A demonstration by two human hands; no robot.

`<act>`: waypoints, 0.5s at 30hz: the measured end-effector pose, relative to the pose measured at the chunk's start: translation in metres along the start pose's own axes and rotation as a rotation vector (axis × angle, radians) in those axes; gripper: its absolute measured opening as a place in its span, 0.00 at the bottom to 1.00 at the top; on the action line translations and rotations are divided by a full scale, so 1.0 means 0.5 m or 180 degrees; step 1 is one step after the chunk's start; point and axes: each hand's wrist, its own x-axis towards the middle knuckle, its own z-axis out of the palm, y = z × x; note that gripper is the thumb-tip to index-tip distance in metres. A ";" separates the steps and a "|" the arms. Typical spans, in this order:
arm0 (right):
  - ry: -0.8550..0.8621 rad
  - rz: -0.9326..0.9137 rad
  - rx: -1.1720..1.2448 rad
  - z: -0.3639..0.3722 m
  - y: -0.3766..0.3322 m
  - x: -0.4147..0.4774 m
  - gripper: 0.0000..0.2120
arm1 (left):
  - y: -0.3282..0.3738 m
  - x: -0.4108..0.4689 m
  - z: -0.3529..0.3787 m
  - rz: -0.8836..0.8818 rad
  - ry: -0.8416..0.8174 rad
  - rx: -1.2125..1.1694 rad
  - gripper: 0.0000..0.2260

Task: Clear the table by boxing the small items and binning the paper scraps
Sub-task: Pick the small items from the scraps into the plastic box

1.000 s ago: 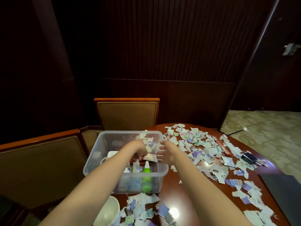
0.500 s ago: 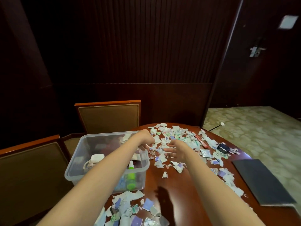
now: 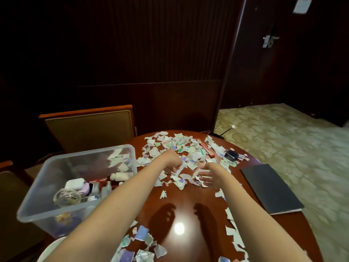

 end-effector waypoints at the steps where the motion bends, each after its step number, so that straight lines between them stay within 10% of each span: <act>1: 0.0015 -0.0015 -0.0001 -0.014 0.001 0.004 0.12 | 0.008 0.008 0.011 0.0001 -0.0040 -0.0005 0.06; 15: 0.0631 -0.0091 -0.0344 -0.182 0.020 0.135 0.14 | 0.150 0.150 0.130 0.0299 -0.0250 0.0039 0.07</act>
